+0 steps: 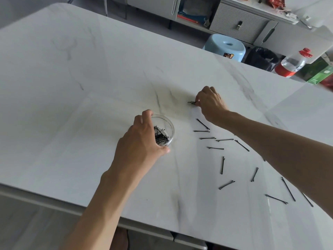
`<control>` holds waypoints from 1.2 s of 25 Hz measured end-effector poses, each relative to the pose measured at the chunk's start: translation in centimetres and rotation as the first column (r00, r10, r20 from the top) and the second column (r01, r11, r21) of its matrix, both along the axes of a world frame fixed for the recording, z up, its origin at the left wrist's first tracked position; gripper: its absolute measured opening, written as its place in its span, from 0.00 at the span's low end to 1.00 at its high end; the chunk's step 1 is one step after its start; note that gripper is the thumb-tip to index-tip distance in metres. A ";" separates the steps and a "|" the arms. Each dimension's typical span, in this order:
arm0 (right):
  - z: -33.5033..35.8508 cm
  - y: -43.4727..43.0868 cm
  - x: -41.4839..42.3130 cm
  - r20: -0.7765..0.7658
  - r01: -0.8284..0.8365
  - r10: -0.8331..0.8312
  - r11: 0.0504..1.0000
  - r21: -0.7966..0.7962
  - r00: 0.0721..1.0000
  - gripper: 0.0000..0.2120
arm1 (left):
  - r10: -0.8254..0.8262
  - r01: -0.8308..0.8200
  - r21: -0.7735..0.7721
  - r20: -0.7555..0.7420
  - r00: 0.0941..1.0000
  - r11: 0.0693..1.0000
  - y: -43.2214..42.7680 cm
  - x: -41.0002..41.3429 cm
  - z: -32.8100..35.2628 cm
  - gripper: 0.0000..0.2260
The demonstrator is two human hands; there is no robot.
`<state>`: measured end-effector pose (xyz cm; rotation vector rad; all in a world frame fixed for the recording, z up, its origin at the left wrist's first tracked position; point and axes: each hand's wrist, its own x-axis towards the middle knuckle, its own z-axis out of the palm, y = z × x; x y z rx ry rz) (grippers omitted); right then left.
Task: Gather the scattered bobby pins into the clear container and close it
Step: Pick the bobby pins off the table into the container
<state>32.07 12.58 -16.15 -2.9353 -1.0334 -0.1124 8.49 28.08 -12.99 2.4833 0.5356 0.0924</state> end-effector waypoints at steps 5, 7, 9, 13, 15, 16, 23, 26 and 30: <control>4.7 1.1 -4.0 -0.233 -0.044 0.122 0.947 0.317 0.965 0.07 | -0.009 0.009 0.010 0.001 1.000 1.000 0.0 -0.1 0.0 0.38; 7.2 1.8 -7.2 -0.253 -0.238 0.327 0.914 0.328 0.910 0.05 | -0.006 0.006 0.004 0.008 1.000 1.000 0.0 -0.1 0.0 0.38; 8.5 2.7 -10.0 -0.261 -0.424 0.491 0.863 0.274 0.831 0.02 | -0.001 0.001 -0.009 0.012 1.000 1.000 -0.1 0.0 0.0 0.38; 8.4 3.9 -11.8 -0.376 -0.496 0.558 0.830 0.255 0.740 0.04 | 0.017 -0.016 -0.046 0.020 1.000 0.999 -0.1 0.0 -0.1 0.39; 7.9 3.5 -10.4 -0.332 -0.343 0.490 0.844 0.413 0.806 0.03 | 0.014 -0.013 -0.036 0.028 1.000 0.999 -0.1 0.0 -0.2 0.39; 7.5 3.1 -8.7 -0.304 -0.196 0.368 0.859 0.473 0.879 0.02 | 0.013 -0.012 -0.034 0.031 0.999 0.999 -0.1 0.0 -0.3 0.39; 2.8 -1.1 2.5 -0.347 0.573 -0.518 0.816 0.072 0.782 0.19 | 0.016 -0.013 -0.064 0.056 0.998 0.998 0.4 0.0 -0.6 0.39; 1.7 0.0 2.8 -0.288 0.551 -0.493 0.816 0.175 0.821 0.10 | 0.009 -0.006 -0.064 0.060 0.998 0.998 0.4 0.2 -0.7 0.39; 2.2 -0.1 1.4 -0.203 0.411 -0.390 0.909 0.069 0.898 0.07 | 0.004 0.000 -0.061 0.065 0.998 0.998 0.4 0.2 -0.8 0.40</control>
